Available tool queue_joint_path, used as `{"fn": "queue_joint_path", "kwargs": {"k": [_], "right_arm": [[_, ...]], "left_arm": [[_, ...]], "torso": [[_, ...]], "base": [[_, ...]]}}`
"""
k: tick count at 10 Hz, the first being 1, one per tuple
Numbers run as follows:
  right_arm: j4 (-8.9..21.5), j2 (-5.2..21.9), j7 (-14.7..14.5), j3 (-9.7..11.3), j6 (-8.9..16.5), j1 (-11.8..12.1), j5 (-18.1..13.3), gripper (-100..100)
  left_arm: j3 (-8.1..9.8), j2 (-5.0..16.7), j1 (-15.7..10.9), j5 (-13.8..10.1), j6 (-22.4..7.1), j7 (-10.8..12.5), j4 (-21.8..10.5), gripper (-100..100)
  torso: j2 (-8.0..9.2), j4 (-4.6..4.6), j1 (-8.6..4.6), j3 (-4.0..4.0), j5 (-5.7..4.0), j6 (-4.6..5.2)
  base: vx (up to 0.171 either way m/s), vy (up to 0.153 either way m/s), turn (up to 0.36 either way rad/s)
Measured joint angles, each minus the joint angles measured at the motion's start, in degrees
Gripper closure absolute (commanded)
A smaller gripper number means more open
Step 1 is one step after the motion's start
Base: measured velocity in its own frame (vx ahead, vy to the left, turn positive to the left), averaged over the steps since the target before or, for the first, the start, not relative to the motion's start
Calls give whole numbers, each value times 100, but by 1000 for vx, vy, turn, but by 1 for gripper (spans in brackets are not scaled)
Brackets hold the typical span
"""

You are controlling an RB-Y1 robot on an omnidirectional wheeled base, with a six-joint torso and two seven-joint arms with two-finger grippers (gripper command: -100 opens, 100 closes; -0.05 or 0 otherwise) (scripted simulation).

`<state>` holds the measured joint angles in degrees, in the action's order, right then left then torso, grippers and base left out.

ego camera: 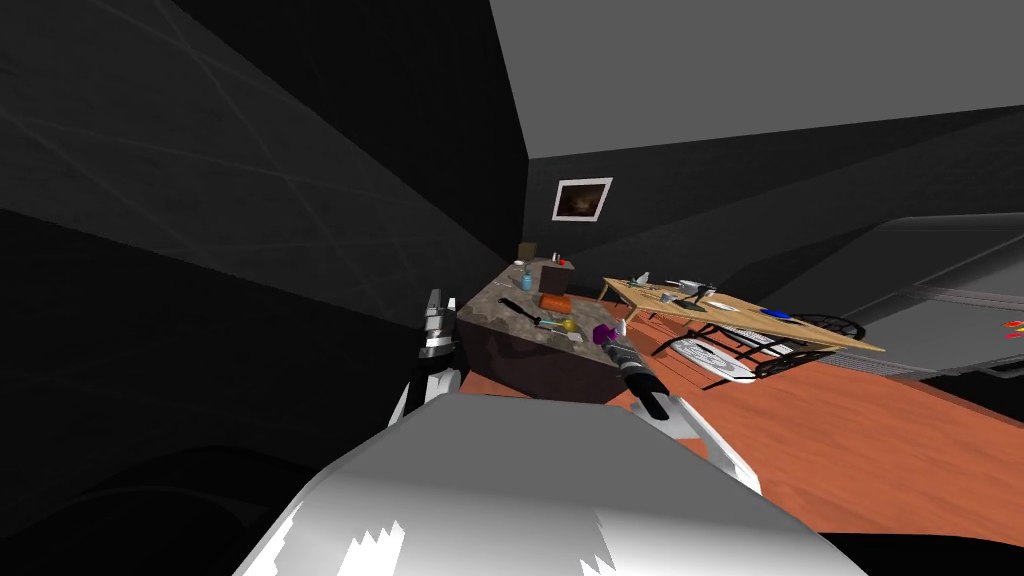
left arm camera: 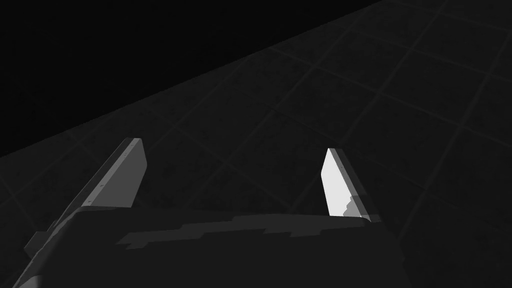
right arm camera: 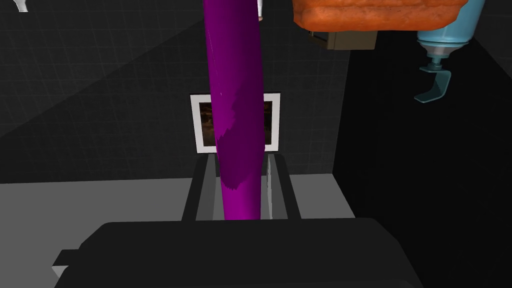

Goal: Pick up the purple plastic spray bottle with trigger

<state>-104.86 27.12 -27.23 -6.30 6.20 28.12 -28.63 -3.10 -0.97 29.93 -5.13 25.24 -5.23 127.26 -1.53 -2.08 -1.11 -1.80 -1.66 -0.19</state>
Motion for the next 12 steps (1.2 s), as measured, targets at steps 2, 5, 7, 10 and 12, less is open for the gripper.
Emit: {"fn": "queue_joint_path", "kwargs": {"k": [2, 5, 7, 10, 12], "right_arm": [[-285, -67, -88, -113, 133, 218, 79, 100], [-749, -174, -219, -212, 263, 680, 111, 100], [-1032, -237, -301, -339, 372, 925, 197, 100], [-1558, -301, -420, -428, 560, 1395, 254, 100], [-1675, -316, -424, -439, 529, 1467, 245, 0]], "left_arm": [[-1, 0, -1, 0, 0, 0, 0, 0], [0, 0, 0, 0, 0, 0, 0, 0], [-1, 0, -1, 0, 0, 0, 0, 0], [0, 0, 0, 0, 0, 0, 0, 0], [0, 0, 0, 0, 0, 0, 0, 0]], "torso": [[-3, 1, -6, -1, 1, -3], [-2, -1, 3, -2, 2, 0], [-6, 1, -3, -2, 4, -8], [2, 0, 15, 1, 8, -3], [-1, -1, 19, -1, 7, -7]], "base": [[29, -56, 176], [14, -21, -2], [35, -56, 196], [5, -16, -15], [0, 0, 0]]}}
